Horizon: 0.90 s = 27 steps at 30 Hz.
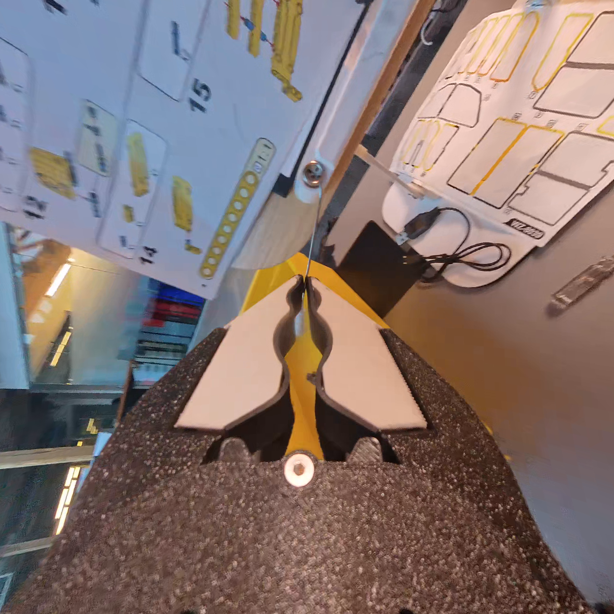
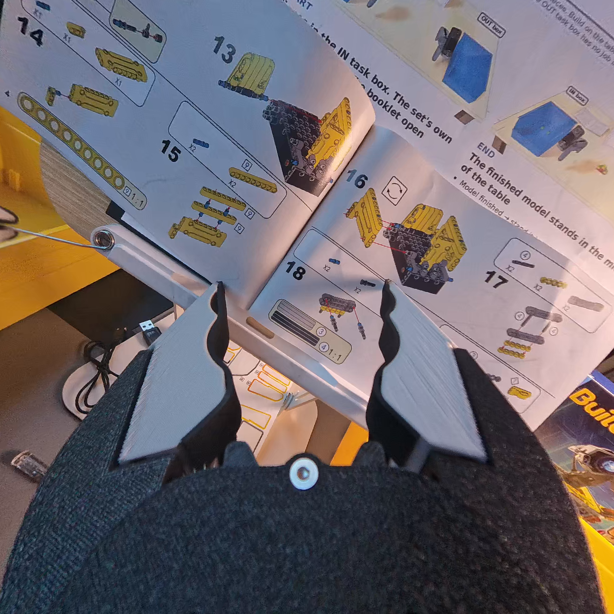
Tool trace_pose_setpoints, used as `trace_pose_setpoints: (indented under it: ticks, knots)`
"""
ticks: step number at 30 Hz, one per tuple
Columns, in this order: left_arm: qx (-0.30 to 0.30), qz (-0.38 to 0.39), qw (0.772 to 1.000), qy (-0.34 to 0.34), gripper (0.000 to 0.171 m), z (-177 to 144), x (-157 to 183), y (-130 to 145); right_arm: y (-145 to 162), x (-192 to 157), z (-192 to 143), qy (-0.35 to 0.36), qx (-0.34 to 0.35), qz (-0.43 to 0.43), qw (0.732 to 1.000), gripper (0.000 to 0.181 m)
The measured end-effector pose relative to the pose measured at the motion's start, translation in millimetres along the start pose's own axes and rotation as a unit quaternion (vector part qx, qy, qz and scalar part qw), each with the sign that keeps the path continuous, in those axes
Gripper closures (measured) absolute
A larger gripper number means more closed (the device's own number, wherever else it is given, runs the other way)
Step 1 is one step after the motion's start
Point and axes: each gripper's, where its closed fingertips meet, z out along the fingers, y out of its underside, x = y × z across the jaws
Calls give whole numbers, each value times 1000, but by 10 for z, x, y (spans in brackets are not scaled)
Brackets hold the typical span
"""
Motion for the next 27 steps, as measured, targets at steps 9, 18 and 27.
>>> trace_pose_setpoints:
  ticks: [9,18,27]
  knots:
    - [100,227,956,-154,163,-155,-444,-680,29,-36,4,-9,12,33,999,96]
    - [246,-34,966,-71,167,-493,-639,-1382,40,-44,-15,-19,13,44,999,96]
    - [167,-285,929,166,171,-72,-201,-1045,69,5,-70,-45,30,76,996,96]
